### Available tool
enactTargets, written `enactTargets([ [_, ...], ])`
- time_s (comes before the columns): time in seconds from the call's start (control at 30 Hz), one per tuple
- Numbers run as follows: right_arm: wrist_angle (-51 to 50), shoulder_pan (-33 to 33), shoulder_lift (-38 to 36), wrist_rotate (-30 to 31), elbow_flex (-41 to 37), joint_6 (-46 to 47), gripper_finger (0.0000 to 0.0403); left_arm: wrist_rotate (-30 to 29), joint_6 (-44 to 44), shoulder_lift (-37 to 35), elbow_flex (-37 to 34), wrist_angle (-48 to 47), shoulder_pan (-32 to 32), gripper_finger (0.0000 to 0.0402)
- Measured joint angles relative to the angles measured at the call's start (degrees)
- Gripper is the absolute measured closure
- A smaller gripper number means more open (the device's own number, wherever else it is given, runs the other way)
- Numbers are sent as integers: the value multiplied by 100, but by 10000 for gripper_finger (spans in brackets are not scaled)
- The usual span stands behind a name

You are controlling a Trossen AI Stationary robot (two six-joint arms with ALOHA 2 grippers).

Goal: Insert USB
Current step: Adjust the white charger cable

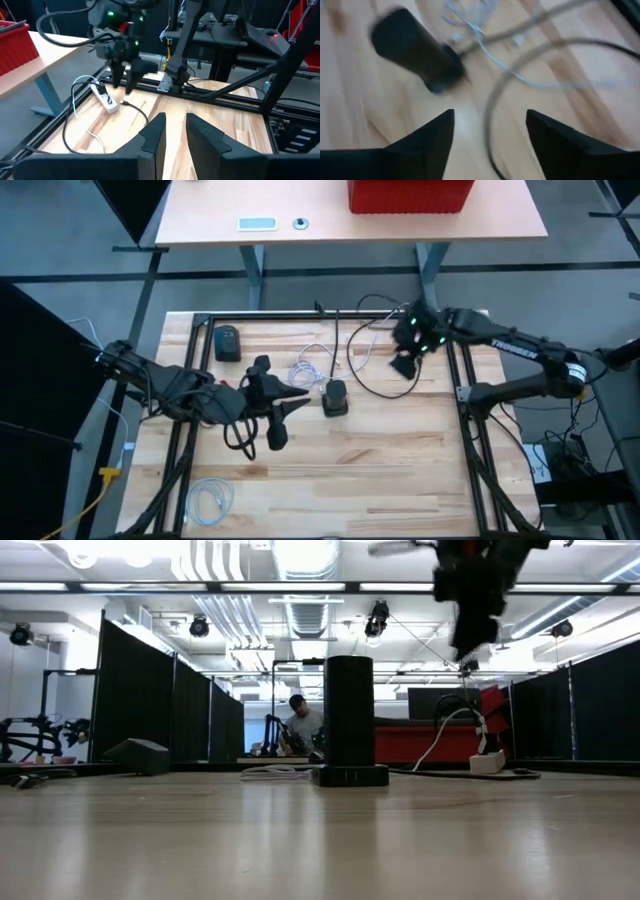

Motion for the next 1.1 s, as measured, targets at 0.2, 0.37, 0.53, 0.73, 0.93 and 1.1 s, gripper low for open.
enactTargets([
  [0.2, 1412, 366, 1038, 32, -177, 399, 282, 69, 24, -444, 0, -136, -89, 338],
  [0.37, 2589, 672, 1902, 58, -324, 731, 361, 127, 44, -815, 0, -248, -164, 338],
  [0.53, 2946, 681, 2913, 266, -170, 684, 394, 140, 51, -1170, 0, -393, -188, 338],
  [0.73, 2774, 744, 3094, 381, -15, 661, 401, 4, -30, -1301, 0, -788, -188, 338],
  [0.93, 1335, 758, 2908, 430, -11, 502, 402, -60, -107, -1299, 0, -1255, -186, 338],
  [1.1, 1927, 770, 2813, 276, -12, 405, 402, -236, -51, -1298, -4, -1202, -184, 338],
])
